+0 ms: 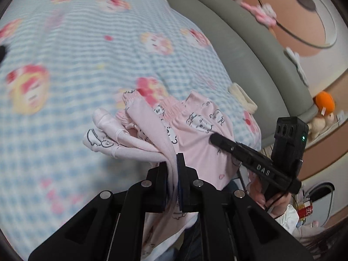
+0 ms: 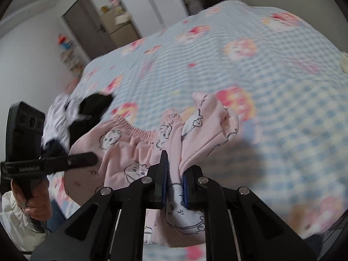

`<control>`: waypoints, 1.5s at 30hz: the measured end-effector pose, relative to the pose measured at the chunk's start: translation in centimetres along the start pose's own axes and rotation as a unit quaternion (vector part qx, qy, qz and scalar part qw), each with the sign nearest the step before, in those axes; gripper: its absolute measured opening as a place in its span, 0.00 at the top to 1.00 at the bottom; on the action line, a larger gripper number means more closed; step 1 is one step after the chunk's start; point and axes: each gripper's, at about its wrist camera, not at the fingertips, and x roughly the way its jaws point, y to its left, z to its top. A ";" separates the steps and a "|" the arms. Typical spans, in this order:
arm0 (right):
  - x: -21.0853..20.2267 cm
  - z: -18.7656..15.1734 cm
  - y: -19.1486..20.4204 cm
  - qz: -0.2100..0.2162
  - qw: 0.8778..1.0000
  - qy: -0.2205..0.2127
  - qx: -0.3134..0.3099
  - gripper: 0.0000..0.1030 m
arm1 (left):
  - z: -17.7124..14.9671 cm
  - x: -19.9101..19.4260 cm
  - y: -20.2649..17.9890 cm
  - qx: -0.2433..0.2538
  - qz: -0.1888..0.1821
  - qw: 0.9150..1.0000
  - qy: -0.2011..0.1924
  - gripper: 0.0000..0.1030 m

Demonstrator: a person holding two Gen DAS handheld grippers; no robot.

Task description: Fold clothes

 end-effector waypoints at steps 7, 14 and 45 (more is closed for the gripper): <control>-1.5 4.6 -9.0 -0.026 0.998 -0.024 0.051 0.91 | 7.6 8.8 -4.9 0.018 -0.048 0.998 0.029 0.93; -4.8 14.3 -14.9 -0.068 0.993 -0.095 0.011 0.91 | 16.3 13.3 -11.1 0.075 -0.056 0.995 -0.021 0.93; 3.3 13.6 -14.0 -0.198 0.980 -0.020 0.006 0.40 | 12.1 15.3 -6.0 0.042 0.198 0.978 -0.058 0.50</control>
